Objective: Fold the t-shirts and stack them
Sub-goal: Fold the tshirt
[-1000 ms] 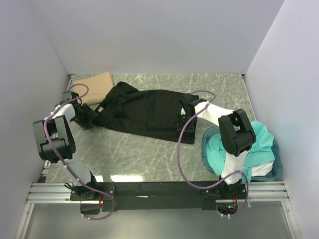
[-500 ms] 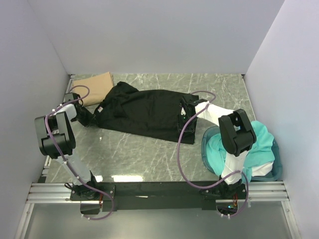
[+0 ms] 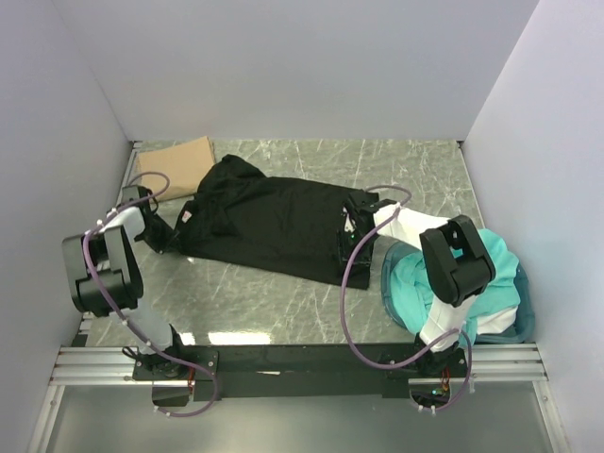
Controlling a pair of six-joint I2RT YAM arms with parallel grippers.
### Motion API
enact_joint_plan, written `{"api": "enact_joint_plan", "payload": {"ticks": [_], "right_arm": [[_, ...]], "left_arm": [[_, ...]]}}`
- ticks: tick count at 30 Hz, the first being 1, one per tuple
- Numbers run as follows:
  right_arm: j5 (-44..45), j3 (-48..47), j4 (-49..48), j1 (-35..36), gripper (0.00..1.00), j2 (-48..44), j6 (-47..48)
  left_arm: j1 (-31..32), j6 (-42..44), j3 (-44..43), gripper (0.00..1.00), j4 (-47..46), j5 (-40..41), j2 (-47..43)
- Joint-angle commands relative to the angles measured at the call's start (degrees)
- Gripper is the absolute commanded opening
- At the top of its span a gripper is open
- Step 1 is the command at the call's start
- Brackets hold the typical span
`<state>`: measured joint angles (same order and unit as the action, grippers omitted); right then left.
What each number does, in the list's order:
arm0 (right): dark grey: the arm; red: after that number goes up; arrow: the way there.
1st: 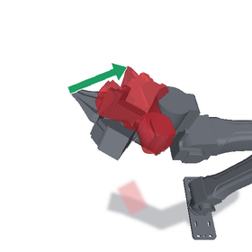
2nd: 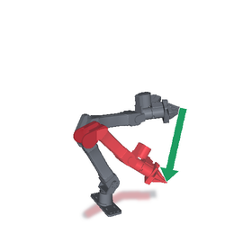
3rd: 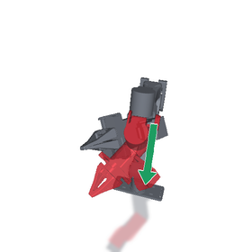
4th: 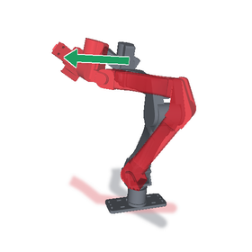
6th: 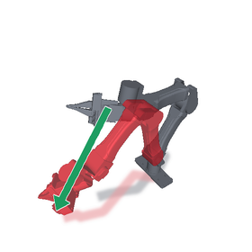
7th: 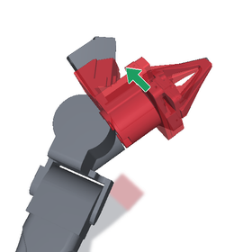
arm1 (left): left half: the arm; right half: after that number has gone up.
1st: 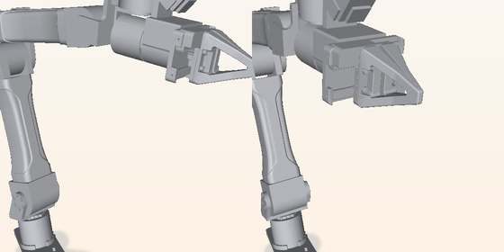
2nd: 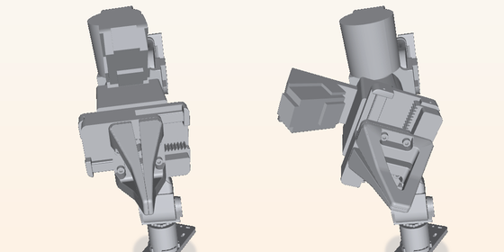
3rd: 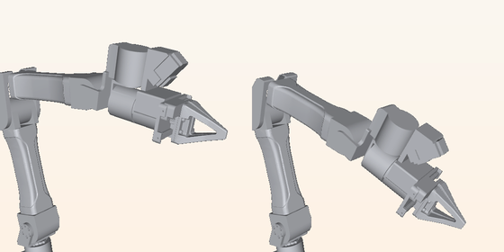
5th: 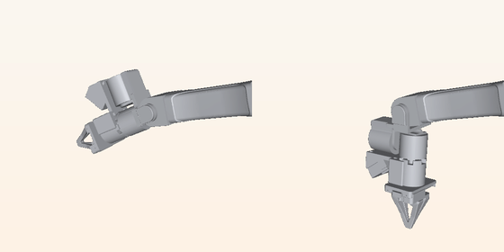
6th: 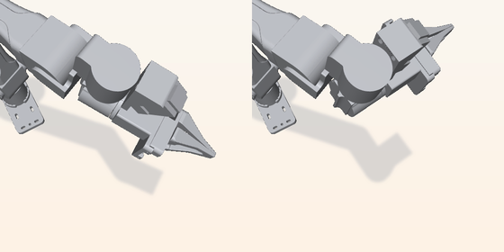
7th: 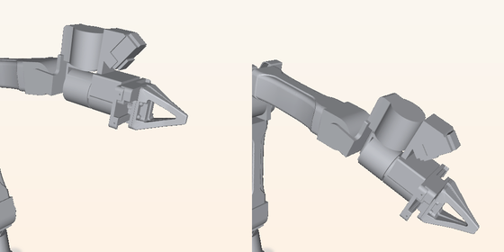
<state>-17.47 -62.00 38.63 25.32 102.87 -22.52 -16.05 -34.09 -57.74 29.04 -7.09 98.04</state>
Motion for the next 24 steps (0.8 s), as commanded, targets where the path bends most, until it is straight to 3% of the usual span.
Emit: {"api": "enact_joint_plan", "payload": {"ticks": [1, 8, 19, 22, 24], "right_arm": [[2.97, 5.39, 4.79, 2.53, 0.44, 1.29, 0.46], [2.09, 9.78, 4.00, 7.10, 0.44, -2.49, -3.31], [2.70, 14.45, 3.11, 13.35, 0.44, -8.20, -9.29], [3.76, 13.92, 4.17, 13.44, 0.44, -10.14, -9.73], [4.73, 12.79, 5.74, 13.53, 0.45, -11.80, -9.73]], "left_arm": [[-1.08, 0.51, 4.19, 0.01, 3.22, 3.84, -5.66], [-4.60, -0.27, 9.57, 0.01, 7.43, 4.54, -16.19], [-6.71, 0.60, 6.58, 0.01, 14.99, 3.40, -22.80], [-8.11, 1.83, 6.32, 0.14, 16.92, 2.87, -23.77], [-9.34, 2.97, 5.88, 0.39, 19.03, 3.48, -24.38]]}}
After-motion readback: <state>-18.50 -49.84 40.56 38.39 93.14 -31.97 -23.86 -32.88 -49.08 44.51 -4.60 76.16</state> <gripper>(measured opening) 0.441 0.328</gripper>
